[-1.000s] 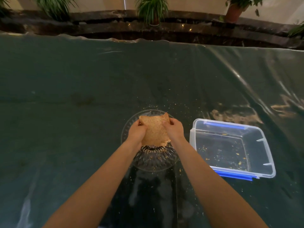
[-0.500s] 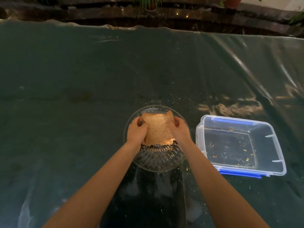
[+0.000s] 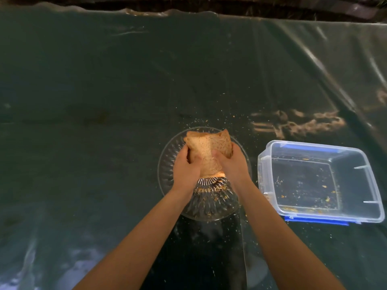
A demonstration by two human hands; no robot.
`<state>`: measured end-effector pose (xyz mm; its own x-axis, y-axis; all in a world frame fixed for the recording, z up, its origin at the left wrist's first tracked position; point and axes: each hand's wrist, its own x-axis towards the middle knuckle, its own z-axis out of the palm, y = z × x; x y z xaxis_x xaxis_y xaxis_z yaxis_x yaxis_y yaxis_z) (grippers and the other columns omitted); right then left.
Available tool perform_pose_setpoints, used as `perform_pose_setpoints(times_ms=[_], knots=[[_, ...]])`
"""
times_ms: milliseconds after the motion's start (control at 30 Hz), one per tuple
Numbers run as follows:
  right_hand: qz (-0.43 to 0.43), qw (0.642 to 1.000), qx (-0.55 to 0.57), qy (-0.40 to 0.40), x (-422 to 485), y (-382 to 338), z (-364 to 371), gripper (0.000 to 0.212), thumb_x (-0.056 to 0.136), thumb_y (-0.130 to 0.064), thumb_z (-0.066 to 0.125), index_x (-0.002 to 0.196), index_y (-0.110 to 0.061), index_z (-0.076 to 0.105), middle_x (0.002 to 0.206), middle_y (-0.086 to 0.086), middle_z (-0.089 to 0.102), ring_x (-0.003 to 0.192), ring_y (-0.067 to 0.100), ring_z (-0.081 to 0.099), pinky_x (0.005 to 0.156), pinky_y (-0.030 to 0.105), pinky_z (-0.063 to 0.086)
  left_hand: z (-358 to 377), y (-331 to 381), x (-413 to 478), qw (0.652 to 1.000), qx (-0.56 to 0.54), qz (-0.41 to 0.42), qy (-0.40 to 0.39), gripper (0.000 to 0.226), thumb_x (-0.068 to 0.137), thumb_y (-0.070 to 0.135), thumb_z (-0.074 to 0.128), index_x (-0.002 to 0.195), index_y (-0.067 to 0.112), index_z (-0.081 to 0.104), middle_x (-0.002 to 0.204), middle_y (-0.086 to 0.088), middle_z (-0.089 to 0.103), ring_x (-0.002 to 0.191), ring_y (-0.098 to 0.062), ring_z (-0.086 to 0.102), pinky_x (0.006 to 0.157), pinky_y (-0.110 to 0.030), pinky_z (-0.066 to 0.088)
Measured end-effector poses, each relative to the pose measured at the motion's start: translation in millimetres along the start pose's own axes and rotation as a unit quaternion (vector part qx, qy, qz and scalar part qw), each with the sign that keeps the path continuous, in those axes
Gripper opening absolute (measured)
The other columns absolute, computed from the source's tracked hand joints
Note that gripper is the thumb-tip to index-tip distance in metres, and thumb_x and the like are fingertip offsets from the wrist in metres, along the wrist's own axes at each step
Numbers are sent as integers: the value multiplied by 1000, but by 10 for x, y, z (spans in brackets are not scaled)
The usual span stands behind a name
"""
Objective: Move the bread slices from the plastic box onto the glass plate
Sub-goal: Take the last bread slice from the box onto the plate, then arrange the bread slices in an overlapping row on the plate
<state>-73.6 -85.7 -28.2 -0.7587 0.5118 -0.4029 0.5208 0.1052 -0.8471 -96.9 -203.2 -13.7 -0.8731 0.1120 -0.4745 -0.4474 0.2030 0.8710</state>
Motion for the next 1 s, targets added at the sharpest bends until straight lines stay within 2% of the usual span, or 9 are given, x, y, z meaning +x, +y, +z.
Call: perform_pose_setpoints(times_ms=[67,167,300,433,500,600,667,800,1000], knots=[[-4,1000,1,7,78,-36,10,57,83,-26,63,133,-15,39,125,2,53,113,19,53,89,34,49,26,34,92,1000,14,6,3,44,91,21,49,135,26,42,123,8,55,110,-10,54,93,-34,51],[-9,1000,-22,20,171,-38,43,57,83,-27,63,133,-14,39,129,5,53,116,22,52,93,35,48,62,34,184,998,56,24,5,45,91,18,50,135,20,42,129,0,54,118,-17,51,101,-42,46],[-31,997,-55,38,181,28,88,58,82,-29,63,133,-14,40,130,7,53,119,24,52,96,37,47,88,-12,194,993,100,56,24,42,89,14,51,131,14,45,112,9,48,112,-14,50,100,-33,43],[-60,989,-117,64,167,25,105,60,82,-34,62,134,-14,40,132,10,49,123,28,43,102,48,42,99,15,197,991,110,61,37,40,88,13,53,127,14,48,116,2,54,115,-19,49,101,-43,43],[-79,985,-132,76,131,9,110,60,83,-34,61,135,-14,38,132,9,45,123,27,40,101,45,40,99,42,157,991,103,68,43,38,87,12,53,125,13,49,111,4,56,113,-18,49,100,-41,44],[-105,983,-119,92,25,-1,112,58,84,-31,60,134,-15,37,130,8,44,121,23,42,97,37,40,88,47,57,989,94,98,64,36,86,8,53,122,11,52,89,25,44,93,-3,46,93,-28,43],[-112,983,-111,94,-56,14,114,57,84,-30,60,134,-16,38,129,6,45,118,18,42,94,31,38,66,28,-19,990,86,90,70,34,86,8,53,119,13,53,87,27,43,89,1,46,89,-26,43],[-90,987,-109,78,-169,102,115,57,83,-30,61,134,-15,39,128,5,45,114,17,44,89,28,38,21,-37,-146,991,99,55,67,35,87,12,54,121,17,52,103,11,51,103,-9,51,96,-34,45],[-45,988,-130,70,-156,143,147,59,84,-30,61,136,-13,37,135,11,40,122,26,41,98,41,41,22,-50,-68,987,160,-1,34,40,88,15,52,127,8,48,128,-8,47,122,-26,43,103,-44,40]])
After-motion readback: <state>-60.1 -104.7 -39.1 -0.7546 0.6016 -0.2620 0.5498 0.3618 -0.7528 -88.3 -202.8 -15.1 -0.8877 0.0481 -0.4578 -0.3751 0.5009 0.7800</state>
